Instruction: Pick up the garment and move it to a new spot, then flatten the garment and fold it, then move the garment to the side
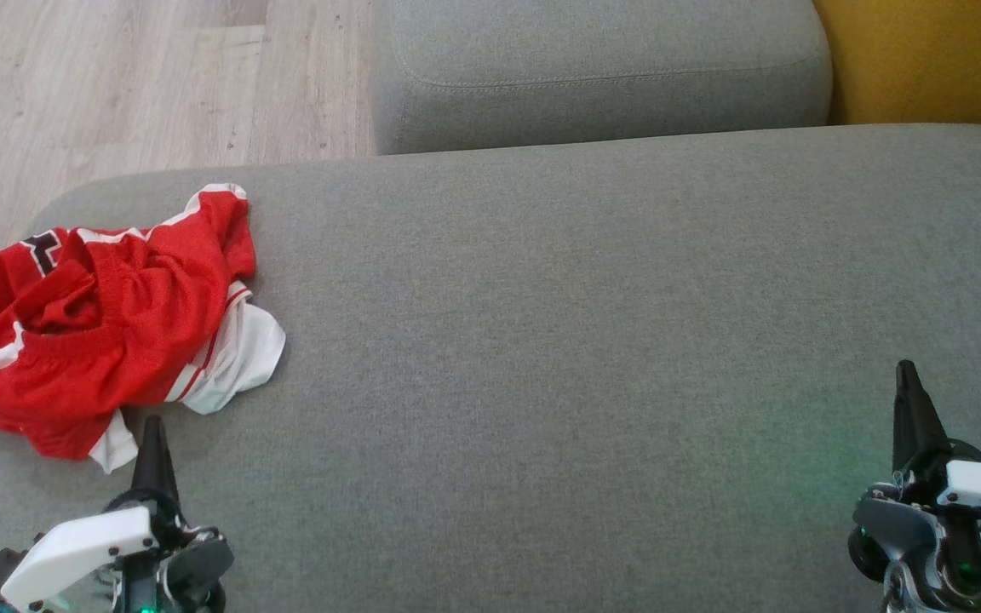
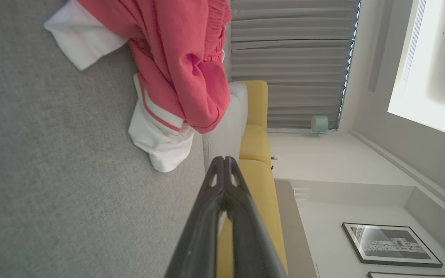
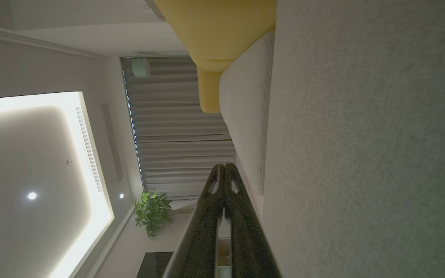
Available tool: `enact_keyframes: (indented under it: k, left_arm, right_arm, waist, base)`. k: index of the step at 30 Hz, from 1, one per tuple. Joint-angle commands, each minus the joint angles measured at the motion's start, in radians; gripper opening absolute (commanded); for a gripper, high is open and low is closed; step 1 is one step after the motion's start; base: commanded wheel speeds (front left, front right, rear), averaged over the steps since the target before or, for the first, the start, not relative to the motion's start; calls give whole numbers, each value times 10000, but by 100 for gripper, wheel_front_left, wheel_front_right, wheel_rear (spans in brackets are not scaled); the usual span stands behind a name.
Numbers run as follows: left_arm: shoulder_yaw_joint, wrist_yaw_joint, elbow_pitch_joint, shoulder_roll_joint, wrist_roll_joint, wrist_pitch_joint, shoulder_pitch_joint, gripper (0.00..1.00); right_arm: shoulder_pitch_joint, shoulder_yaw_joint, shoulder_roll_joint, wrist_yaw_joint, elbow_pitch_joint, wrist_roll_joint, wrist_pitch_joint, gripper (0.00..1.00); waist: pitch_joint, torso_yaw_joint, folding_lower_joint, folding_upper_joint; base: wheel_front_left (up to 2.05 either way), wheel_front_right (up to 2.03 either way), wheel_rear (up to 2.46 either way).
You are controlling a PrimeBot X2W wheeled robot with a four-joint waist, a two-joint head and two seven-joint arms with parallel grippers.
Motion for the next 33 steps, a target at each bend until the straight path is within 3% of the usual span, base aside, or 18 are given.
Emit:
enact_keyframes:
  k: [1, 31, 32, 33]
  left_arm:
    - [346, -69, -280, 52, 89, 29, -504, 0]
    - [346, -69, -280, 52, 89, 29, -504, 0]
    - [0, 0, -1, 0, 0, 0, -1, 100]
    - [-12, 6, 50, 2, 1, -5, 7, 100]
  right_arm:
    - [-521, 214, -47, 79, -380, 46, 56, 0]
    - [-521, 214, -47, 79, -380, 46, 56, 0]
    - [-1, 1, 0, 0, -1, 0, 0, 100]
    - [8, 9, 2, 0, 51, -2, -2, 100]
  waist:
    - [0, 0, 0, 0]
    - [0, 0, 0, 0]
    - [0, 0, 0, 0]
    - [0, 0, 0, 0]
  base:
    - [0, 0, 0]
    - [0, 0, 0]
    - [0, 0, 0]
    - [0, 0, 0]
